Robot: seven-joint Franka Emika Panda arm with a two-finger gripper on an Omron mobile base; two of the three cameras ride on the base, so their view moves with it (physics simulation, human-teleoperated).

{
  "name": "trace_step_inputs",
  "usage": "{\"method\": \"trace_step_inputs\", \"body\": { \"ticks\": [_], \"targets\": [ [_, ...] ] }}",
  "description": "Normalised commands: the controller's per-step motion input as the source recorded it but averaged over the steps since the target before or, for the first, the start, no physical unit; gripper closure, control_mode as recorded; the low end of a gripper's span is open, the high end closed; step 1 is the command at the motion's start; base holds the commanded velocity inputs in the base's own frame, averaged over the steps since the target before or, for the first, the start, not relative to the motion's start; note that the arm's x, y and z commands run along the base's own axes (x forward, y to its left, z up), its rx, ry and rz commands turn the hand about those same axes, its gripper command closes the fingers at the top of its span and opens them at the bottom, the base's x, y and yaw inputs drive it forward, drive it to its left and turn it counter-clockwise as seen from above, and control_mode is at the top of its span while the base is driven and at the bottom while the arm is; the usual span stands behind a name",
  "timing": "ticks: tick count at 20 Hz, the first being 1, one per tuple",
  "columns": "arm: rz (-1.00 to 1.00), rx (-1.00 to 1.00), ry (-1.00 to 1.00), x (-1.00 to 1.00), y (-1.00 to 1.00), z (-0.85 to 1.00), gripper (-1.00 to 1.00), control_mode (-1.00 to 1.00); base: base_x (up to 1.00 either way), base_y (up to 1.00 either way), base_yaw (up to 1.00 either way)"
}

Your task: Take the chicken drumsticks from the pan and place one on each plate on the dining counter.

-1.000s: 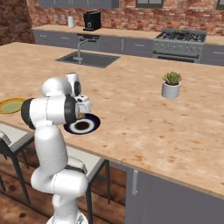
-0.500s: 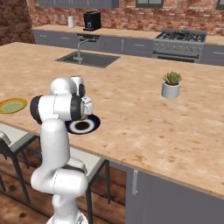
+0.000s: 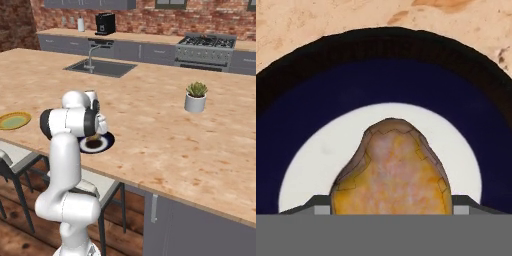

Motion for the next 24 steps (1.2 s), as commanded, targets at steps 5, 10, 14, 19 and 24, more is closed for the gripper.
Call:
{"method": "trace_step_inputs", "body": {
  "ticks": [5,10,14,19,24],
  "targets": [
    [-0.1,0.0,0.0,0.02,0.01,-0.27,1.0,-1.0,0.0,0.0,0.0],
    [-0.11,0.0,0.0,0.05,0.01,-0.18,-1.0,-1.0,0.0,0.0,0.0],
    [-0.07,0.0,0.0,0.0,0.0,0.0,-1.0,-1.0,0.0,0.0,0.0],
    [-0.01,0.01,-0.07,-0.06,0.0,0.2,-1.0,-1.0,0.0,0.0,0.0],
    [0.0,0.08,-0.1,-0.25,0.0,0.35,-1.0,-1.0,0.0,0.0,0.0]
  ]
}}
